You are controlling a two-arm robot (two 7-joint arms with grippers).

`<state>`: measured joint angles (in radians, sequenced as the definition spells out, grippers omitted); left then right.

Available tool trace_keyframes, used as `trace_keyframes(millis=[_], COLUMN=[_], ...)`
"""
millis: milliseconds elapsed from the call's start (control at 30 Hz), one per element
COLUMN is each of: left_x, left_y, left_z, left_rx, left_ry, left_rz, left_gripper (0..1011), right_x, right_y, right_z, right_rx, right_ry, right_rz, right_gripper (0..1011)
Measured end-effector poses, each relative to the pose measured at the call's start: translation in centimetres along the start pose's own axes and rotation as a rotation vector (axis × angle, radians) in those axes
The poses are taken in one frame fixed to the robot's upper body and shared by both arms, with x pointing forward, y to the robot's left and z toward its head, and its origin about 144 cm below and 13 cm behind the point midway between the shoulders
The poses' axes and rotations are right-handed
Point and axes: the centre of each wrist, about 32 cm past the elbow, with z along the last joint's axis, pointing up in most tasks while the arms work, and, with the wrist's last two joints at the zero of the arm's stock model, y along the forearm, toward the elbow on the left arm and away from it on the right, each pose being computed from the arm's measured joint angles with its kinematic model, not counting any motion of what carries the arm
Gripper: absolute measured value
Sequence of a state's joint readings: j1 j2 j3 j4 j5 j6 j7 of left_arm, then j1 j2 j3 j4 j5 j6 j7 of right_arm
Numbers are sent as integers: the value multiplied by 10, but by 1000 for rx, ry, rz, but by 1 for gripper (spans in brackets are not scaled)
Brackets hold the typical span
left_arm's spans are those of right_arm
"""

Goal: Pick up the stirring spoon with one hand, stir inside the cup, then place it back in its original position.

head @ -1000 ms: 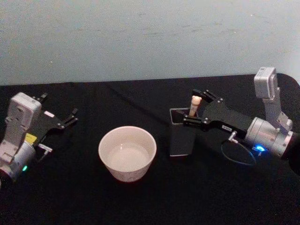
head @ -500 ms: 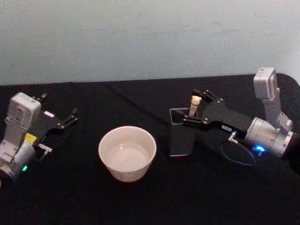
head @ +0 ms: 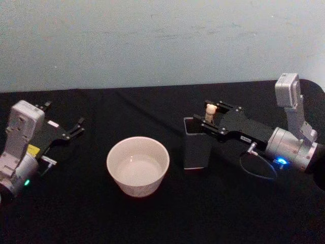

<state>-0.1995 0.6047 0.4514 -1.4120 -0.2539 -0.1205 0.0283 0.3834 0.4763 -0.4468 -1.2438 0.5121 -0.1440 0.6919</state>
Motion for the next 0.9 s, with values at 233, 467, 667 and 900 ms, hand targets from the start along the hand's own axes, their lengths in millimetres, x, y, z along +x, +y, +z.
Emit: trace_keyframes(millis=[233,467,667,900], left_x=[0,0,0,0], left_y=[0,0,0,0], left_z=[0,0,0,0], left_rx=[0,0,0,0], left_ry=[0,0,0,0], left_rz=[0,0,0,0], left_gripper=[1001,1001,1001,1001], right_x=[0,0,0,0], right_y=[0,0,0,0], right_z=[0,0,0,0], right_rx=[1,1,1,1], right_ry=[1,1,1,1], right_rz=[0,0,0,0], right_gripper=[386,213,213,213])
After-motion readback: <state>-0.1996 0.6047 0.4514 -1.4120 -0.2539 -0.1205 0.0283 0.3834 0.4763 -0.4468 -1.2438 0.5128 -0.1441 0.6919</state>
